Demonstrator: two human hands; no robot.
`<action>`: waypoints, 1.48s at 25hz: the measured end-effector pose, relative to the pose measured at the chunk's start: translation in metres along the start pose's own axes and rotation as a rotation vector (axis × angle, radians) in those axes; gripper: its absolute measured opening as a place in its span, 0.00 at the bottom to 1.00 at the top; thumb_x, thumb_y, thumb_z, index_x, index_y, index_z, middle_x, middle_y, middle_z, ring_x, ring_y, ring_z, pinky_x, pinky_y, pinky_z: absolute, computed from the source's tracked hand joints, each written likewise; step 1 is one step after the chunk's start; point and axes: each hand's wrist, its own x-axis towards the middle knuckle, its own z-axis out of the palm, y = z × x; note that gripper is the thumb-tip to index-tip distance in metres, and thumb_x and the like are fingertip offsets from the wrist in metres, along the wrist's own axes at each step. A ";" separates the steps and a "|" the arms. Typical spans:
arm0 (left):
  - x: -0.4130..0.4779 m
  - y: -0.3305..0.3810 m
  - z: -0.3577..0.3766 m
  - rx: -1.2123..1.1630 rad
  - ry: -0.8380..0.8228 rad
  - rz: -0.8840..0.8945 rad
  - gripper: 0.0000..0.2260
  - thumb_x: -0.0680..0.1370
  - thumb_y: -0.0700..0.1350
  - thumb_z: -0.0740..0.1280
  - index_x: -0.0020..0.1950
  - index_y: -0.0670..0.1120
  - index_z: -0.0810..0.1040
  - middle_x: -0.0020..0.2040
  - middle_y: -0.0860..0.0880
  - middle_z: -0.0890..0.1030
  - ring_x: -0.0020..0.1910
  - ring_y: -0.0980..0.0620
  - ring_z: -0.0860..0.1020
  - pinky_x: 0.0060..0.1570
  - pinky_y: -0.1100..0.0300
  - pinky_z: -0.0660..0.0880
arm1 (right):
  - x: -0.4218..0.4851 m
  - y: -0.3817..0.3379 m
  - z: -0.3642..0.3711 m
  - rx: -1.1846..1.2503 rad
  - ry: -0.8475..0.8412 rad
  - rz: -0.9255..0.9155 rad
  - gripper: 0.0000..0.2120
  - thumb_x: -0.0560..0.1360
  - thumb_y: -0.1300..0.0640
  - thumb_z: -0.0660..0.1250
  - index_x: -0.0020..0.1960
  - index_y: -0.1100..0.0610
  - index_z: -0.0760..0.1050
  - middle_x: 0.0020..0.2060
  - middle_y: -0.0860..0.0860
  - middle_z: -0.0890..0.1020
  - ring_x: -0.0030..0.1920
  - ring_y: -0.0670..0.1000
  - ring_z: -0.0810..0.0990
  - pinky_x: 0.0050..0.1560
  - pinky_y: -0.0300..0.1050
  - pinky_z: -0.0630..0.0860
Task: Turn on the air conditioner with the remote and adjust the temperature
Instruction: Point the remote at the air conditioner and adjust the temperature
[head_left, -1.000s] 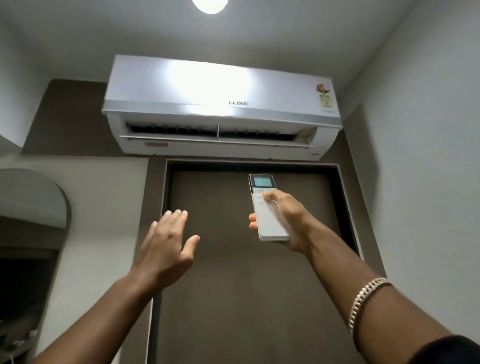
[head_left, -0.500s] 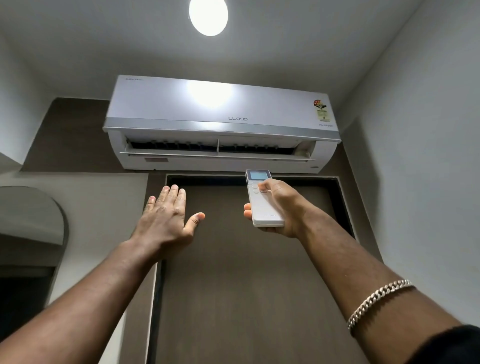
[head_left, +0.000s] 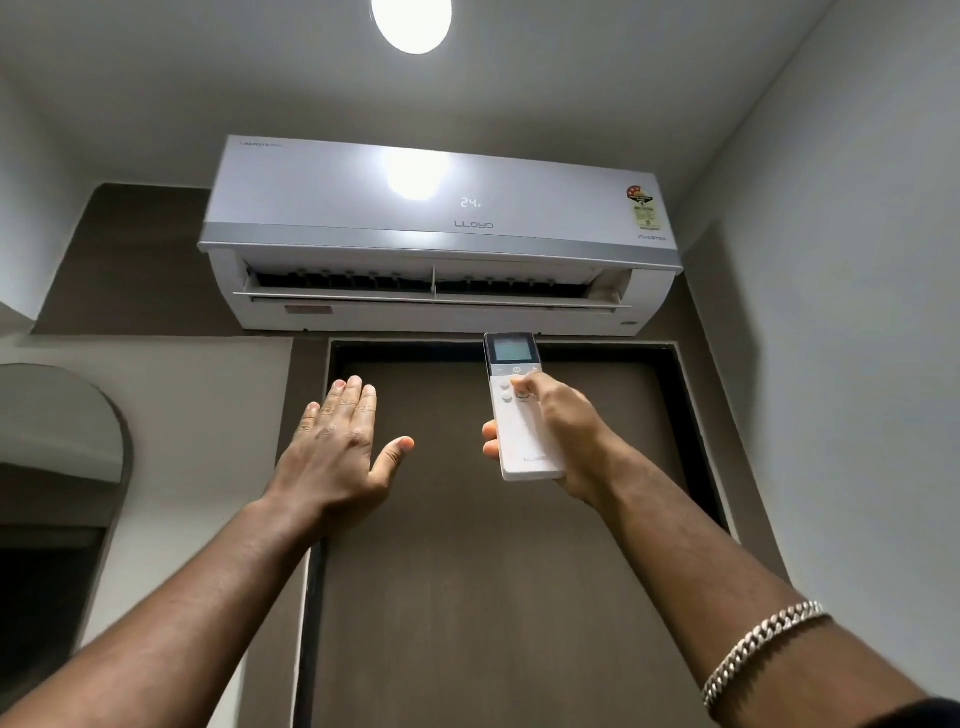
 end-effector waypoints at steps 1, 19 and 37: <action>-0.002 0.000 0.003 0.004 0.003 0.003 0.36 0.76 0.64 0.48 0.76 0.43 0.47 0.79 0.43 0.47 0.77 0.49 0.44 0.75 0.51 0.44 | -0.002 0.007 0.002 0.004 -0.009 -0.034 0.12 0.79 0.52 0.59 0.54 0.60 0.72 0.34 0.61 0.85 0.30 0.59 0.85 0.28 0.44 0.80; -0.010 -0.001 0.018 0.048 0.020 0.049 0.39 0.73 0.67 0.42 0.76 0.43 0.45 0.78 0.44 0.46 0.77 0.48 0.42 0.75 0.51 0.43 | -0.004 0.067 0.010 -0.048 0.009 -0.148 0.07 0.81 0.53 0.59 0.53 0.56 0.72 0.41 0.62 0.82 0.32 0.53 0.84 0.28 0.44 0.80; -0.007 -0.001 0.021 0.052 0.042 0.065 0.38 0.74 0.67 0.42 0.76 0.43 0.46 0.78 0.43 0.47 0.77 0.48 0.44 0.74 0.51 0.43 | 0.001 0.075 0.006 -0.017 0.010 -0.150 0.12 0.80 0.53 0.60 0.57 0.60 0.71 0.41 0.63 0.81 0.31 0.54 0.83 0.29 0.44 0.80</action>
